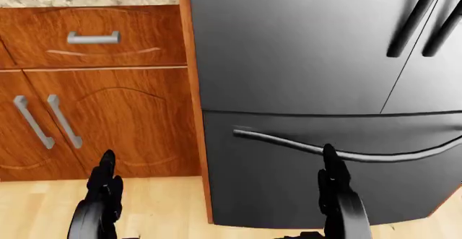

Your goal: Push down the lever of the toaster to turn it on.

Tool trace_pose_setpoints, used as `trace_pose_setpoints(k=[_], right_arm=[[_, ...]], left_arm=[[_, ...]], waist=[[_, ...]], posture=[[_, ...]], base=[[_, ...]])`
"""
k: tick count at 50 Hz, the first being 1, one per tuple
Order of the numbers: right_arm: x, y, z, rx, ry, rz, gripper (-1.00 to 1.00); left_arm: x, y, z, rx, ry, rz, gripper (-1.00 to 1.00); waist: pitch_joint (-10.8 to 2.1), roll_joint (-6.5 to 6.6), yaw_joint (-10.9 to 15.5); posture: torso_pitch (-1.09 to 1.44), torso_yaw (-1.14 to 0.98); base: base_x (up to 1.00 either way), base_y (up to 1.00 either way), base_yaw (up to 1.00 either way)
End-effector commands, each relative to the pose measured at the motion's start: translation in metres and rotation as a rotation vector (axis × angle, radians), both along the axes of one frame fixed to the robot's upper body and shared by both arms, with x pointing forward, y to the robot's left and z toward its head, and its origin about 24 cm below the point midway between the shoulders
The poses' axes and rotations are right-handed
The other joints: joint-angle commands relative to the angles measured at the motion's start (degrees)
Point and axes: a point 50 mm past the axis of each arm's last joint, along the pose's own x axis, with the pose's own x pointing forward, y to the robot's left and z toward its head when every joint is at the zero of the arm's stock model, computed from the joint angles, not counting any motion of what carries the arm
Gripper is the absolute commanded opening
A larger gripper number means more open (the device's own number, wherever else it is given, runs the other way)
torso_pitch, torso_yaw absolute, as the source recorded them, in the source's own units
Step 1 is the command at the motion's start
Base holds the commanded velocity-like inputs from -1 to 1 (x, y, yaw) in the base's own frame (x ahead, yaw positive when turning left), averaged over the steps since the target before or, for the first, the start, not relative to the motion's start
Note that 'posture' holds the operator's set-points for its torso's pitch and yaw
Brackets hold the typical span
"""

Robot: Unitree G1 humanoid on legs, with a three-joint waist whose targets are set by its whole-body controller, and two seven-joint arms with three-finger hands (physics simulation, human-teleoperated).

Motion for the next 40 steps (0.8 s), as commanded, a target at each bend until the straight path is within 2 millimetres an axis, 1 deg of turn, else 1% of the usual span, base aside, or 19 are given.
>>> trace_pose_setpoints(k=[1,2,3,4,5,6,7,8,13,23,24,25,26,30,31,33,35,37,40], right_arm=[[0.0101,0.0014,0.0302,-0.023,-0.171,0.011,1.0],[0.0095,0.0019,0.0305,-0.029,-0.176,0.017,1.0],[0.0093,0.002,0.0305,-0.031,-0.177,0.017,1.0],[0.0097,0.0028,0.0283,-0.039,-0.173,0.016,1.0],[0.0097,0.003,0.0277,-0.041,-0.173,0.015,1.0],[0.0097,0.0031,0.0281,-0.04,-0.173,0.014,1.0],[0.0101,0.0024,0.028,-0.043,-0.173,0.009,1.0],[0.0103,0.0013,0.0277,-0.044,-0.172,0.004,1.0],[0.008,0.0008,0.0319,-0.027,-0.185,0.008,1.0],[0.0091,0.0007,0.0313,-0.054,-0.186,0.013,1.0],[0.0085,0.0011,0.032,-0.053,-0.187,0.014,1.0],[0.0084,0.001,0.0314,-0.055,-0.187,0.013,1.0],[0.0089,0.0009,0.0311,-0.057,-0.187,0.013,1.0],[0.0083,0.0015,0.0314,-0.06,-0.186,0.014,1.0],[0.0086,0.0011,0.0313,-0.059,-0.185,0.013,1.0],[0.0074,0.0011,0.0328,-0.06,-0.185,0.009,1.0],[0.0071,0.0008,0.033,-0.061,-0.186,0.007,1.0],[0.0079,0.0002,0.0313,-0.06,-0.186,0.007,1.0],[0.0076,0.0005,0.0317,-0.06,-0.187,0.008,1.0]], left_arm=[[0.0074,-0.0024,0.0364,0.004,-0.17,-0.008,1.0],[0.007,-0.002,0.0345,0.003,-0.172,-0.006,1.0],[0.0071,-0.002,0.0348,0.002,-0.173,-0.005,1.0],[0.0067,-0.0019,0.0389,-0.015,-0.188,-0.003,1.0],[0.0069,-0.0019,0.0391,-0.012,-0.188,-0.002,1.0],[0.0075,-0.0018,0.0368,-0.01,-0.185,-0.001,1.0],[0.0084,-0.0015,0.0349,-0.01,-0.184,-0.002,1.0],[0.0074,-0.0019,0.0366,-0.009,-0.184,-0.002,1.0],[0.0069,-0.002,0.0374,-0.008,-0.184,-0.002,1.0],[0.0072,-0.0022,0.039,-0.009,-0.187,0.0,1.0],[0.0077,-0.0017,0.0382,-0.008,-0.187,0.002,1.0],[0.0075,-0.0016,0.0378,-0.007,-0.187,0.002,1.0],[0.0075,-0.0017,0.0393,-0.009,-0.189,0.003,1.0],[0.0078,-0.0018,0.037,-0.008,-0.186,0.001,1.0],[0.0082,-0.0018,0.0371,-0.007,-0.186,0.002,1.0],[0.0079,-0.0016,0.0367,-0.007,-0.186,0.002,1.0],[0.0073,-0.002,0.038,-0.008,-0.186,0.002,1.0],[0.0076,-0.0021,0.0385,-0.008,-0.185,0.002,1.0],[0.0074,-0.0024,0.04,-0.007,-0.185,0.002,1.0]], waist=[[-0.05,-0.45,-0.12],[-2.04,-0.4,0.14],[-3.52,-0.02,0.42],[-2.95,-0.04,0.41],[-0.96,-0.38,0.37],[-2.29,-0.44,0.37],[-3.94,-0.45,0.4],[-4.24,-0.45,0.48],[-4.45,-0.27,0.51],[-5.14,-0.22,0.41],[-6.11,0.07,0.32],[-5.23,-0.26,0.3],[-4.76,-0.12,0.25],[-4.16,1.49,0.0],[-4.09,1.67,0.03],[-4.15,1.53,0.28],[-3.71,1.62,0.44],[-3.9,0.94,0.44],[-3.3,-1.57,0.61]], posture=[[0.0,0.0],[0.0,0.0],[0.0,0.0],[0.0,0.0],[0.0,0.0],[0.0,0.0],[0.0,0.0],[0.0,0.0],[0.0,0.0],[0.0,0.0],[0.0,0.0],[0.0,0.0],[0.0,0.0],[0.0,0.0],[0.0,0.0],[0.0,0.0],[0.0,0.0],[0.0,0.0],[0.0,0.0]], base=[[0.0,0.0,0.0],[0.0,0.0,0.0],[0.0,0.0,0.0],[0.0,0.0,0.0],[0.0,0.0,0.0],[0.0,0.0,0.0],[0.0,0.0,0.0],[0.0,0.0,0.0],[0.0,0.0,0.0],[0.0,0.0,0.0],[0.0,0.16,0.0],[0.0,0.16,0.0],[0.0,0.16,0.0],[0.0,0.15,0.0],[0.0,0.15,0.0],[0.0,0.15,0.0],[0.0,0.15,0.0],[0.0,0.15,0.0],[0.0,0.16,0.0]])
